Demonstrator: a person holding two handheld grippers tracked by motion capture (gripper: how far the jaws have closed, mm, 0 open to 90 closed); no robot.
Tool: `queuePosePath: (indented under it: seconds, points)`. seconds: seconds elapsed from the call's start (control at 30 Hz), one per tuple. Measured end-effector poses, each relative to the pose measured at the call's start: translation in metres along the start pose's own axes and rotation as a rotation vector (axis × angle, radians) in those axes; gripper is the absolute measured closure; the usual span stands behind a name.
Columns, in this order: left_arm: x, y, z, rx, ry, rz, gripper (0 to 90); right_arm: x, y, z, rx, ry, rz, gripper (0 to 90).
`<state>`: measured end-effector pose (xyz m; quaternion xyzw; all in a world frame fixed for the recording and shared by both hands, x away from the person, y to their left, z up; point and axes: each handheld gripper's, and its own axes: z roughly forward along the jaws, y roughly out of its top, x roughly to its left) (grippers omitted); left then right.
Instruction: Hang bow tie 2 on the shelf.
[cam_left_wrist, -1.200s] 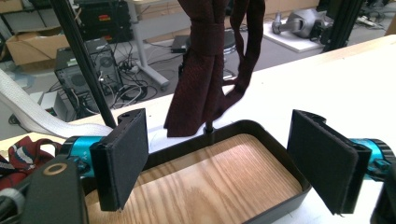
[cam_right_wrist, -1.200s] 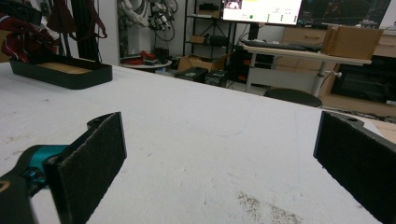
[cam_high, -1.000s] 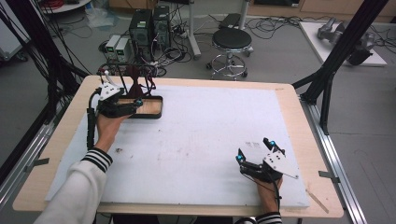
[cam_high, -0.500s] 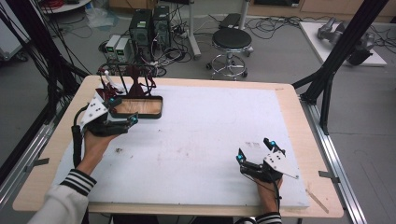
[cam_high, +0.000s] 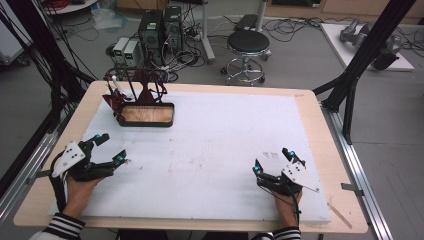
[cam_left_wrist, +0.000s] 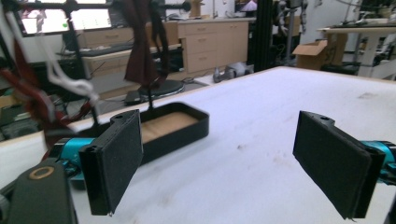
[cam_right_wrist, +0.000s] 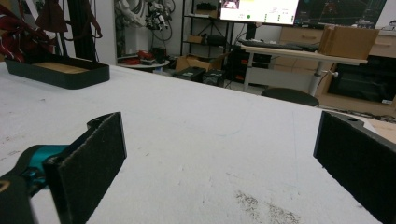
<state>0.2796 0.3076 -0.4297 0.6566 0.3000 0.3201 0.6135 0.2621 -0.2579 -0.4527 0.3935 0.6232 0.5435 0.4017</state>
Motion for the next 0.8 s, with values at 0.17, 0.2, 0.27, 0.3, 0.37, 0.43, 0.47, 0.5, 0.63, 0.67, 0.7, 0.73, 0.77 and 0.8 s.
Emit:
queuePosePath:
  seconds: [0.17, 0.2, 0.27, 0.3, 0.37, 0.43, 0.47, 0.5, 0.63, 0.67, 0.7, 0.73, 0.77, 0.8]
  points:
    - [-0.003, -0.015, -0.017, -0.022, 0.035, -0.001, 16.5, 0.000, 0.000, 0.000, -0.002, 0.001, -0.006, 1.5]
    - [-0.003, -0.017, -0.018, -0.028, 0.039, -0.003, 16.5, 0.000, 0.000, 0.000, -0.004, -0.001, -0.012, 1.5]
    - [-0.005, -0.023, -0.022, -0.043, 0.046, -0.009, 16.5, 0.000, 0.000, 0.000, -0.006, -0.002, -0.009, 1.5]
    - [-0.005, -0.024, -0.022, -0.047, 0.048, -0.008, 16.5, 0.000, 0.000, -0.001, -0.005, -0.003, -0.007, 1.5]
    - [-0.005, -0.025, -0.024, -0.063, 0.050, -0.011, 16.5, 0.000, 0.000, -0.001, -0.006, 0.000, -0.010, 1.5]
    - [-0.005, -0.026, -0.025, -0.069, 0.049, -0.014, 16.5, 0.001, 0.000, -0.001, -0.004, -0.002, -0.008, 1.5]
    - [-0.005, -0.026, -0.025, -0.072, 0.051, -0.013, 16.5, 0.001, 0.000, 0.000, -0.003, -0.002, -0.017, 1.5]
    - [-0.004, -0.026, -0.025, -0.076, 0.052, -0.017, 16.5, 0.002, 0.000, 0.000, -0.001, -0.003, -0.020, 1.5]
    - [-0.003, -0.027, -0.027, -0.091, 0.054, -0.039, 16.5, 0.003, 0.000, 0.000, 0.007, 0.001, -0.029, 1.5]
    - [-0.002, -0.028, -0.027, -0.094, 0.055, -0.042, 16.5, 0.003, 0.000, 0.000, 0.007, 0.009, -0.028, 1.5]
    - [-0.002, -0.028, -0.027, -0.094, 0.054, -0.041, 16.5, 0.003, 0.000, 0.000, 0.010, 0.014, -0.030, 1.5]
    - [-0.003, -0.028, -0.027, -0.095, 0.054, -0.040, 16.5, 0.003, 0.000, 0.001, 0.007, 0.014, -0.039, 1.5]
    - [-0.003, -0.028, -0.027, -0.094, 0.054, -0.037, 16.6, 0.004, 0.000, 0.000, 0.009, 0.009, -0.041, 1.5]
    - [-0.003, -0.028, -0.027, -0.093, 0.054, -0.035, 16.6, 0.004, 0.000, 0.000, 0.008, 0.008, -0.046, 1.5]
